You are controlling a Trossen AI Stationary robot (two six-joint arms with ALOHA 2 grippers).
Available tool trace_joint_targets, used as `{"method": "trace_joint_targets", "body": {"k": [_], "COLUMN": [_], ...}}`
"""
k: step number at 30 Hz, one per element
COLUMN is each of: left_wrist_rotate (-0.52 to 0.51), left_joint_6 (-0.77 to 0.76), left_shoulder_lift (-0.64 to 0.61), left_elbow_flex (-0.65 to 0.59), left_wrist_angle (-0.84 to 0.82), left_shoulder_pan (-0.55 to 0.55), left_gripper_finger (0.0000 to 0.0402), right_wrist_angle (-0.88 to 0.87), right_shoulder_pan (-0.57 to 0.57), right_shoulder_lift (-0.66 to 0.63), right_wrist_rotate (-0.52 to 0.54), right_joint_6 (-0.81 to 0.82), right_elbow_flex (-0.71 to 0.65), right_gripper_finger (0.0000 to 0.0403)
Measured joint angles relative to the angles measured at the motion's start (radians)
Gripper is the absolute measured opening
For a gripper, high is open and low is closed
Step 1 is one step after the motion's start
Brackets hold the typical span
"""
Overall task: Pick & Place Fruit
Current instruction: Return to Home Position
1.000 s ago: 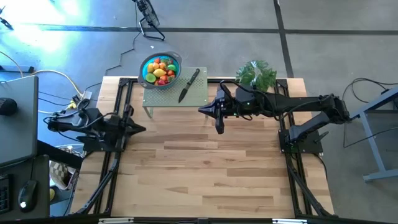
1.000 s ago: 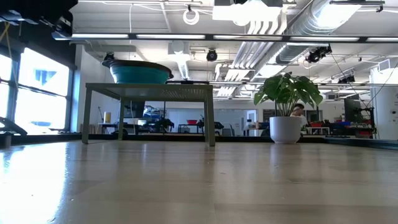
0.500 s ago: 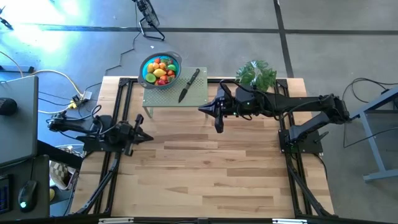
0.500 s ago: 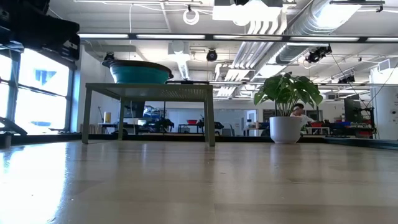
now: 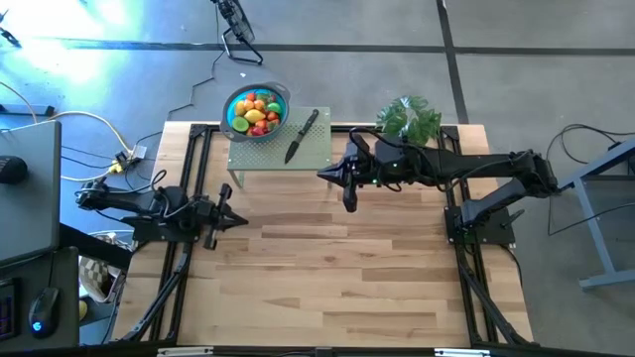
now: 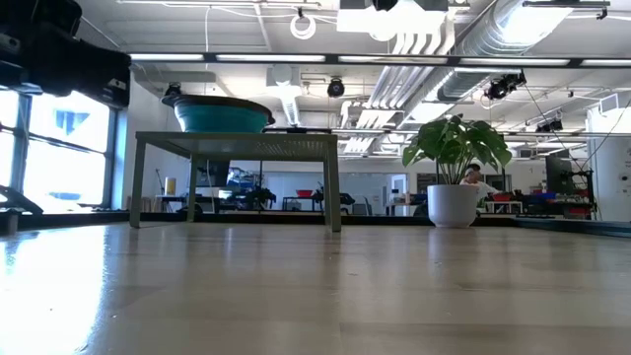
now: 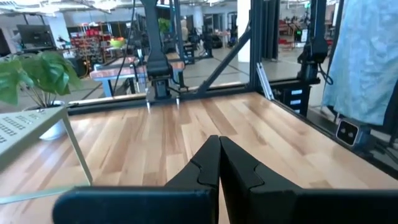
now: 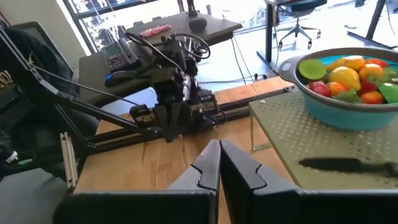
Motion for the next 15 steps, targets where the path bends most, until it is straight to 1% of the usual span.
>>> {"method": "trace_joint_targets", "body": {"k": [5,15], "left_wrist_rotate": [-0.003,-0.003], "left_joint_6": [0.0,0.0], "left_shoulder_lift": [0.0,0.0], "left_elbow_flex": [-0.001,-0.003], "left_wrist_angle": [-0.021,-0.02], "left_shoulder_pan": [0.0,0.0], "left_gripper_finger": [0.0,0.0], "right_wrist_angle": [-0.007,-0.024], "right_shoulder_pan": [-0.009,-0.008], "right_shoulder_lift": [-0.059,-0.175], "right_wrist_rotate": [0.003,0.006], "right_joint_6": [-0.003,-0.086], "right_elbow_flex": [0.0,0.0], "right_gripper_finger": [0.0003,0.0003]}}
